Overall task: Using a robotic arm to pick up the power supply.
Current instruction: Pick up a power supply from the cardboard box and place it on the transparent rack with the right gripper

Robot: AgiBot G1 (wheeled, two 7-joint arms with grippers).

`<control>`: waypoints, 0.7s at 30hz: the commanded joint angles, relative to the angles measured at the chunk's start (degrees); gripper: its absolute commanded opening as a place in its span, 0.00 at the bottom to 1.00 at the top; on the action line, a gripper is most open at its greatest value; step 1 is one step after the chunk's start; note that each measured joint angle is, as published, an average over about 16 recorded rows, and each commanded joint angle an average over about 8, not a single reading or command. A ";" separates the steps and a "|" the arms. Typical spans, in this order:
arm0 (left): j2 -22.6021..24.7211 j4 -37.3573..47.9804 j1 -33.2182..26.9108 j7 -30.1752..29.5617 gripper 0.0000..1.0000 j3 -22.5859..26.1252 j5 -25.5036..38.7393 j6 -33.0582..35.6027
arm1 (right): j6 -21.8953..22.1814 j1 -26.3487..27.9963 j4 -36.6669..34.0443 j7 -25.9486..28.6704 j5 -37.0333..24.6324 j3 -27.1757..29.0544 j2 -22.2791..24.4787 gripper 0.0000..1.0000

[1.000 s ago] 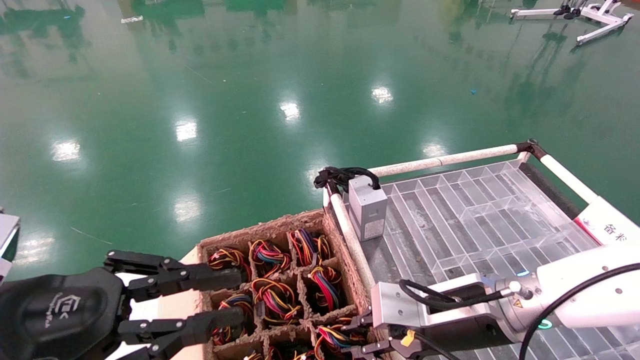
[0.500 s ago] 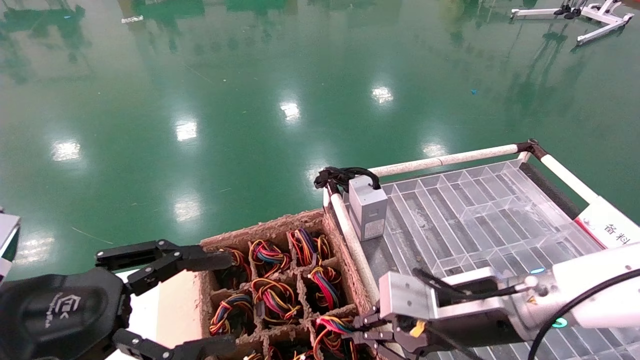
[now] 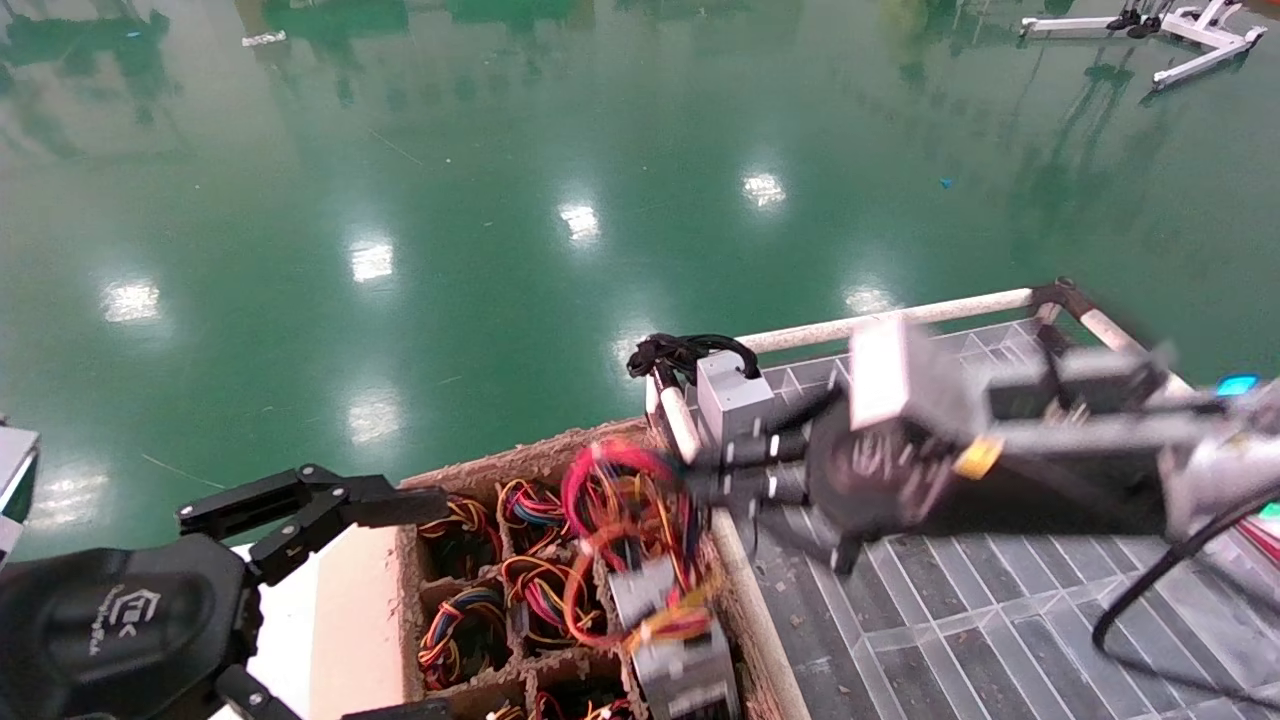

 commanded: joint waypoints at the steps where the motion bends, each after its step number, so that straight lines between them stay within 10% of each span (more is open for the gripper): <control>1: 0.00 0.00 0.00 0.00 1.00 0.00 0.00 0.00 | -0.17 1.04 -0.75 -0.66 1.92 1.28 0.14 0.00; 21: 0.00 0.00 0.00 0.00 1.00 0.00 0.00 0.00 | 3.31 13.58 -13.56 -8.52 -3.89 1.91 -1.64 0.00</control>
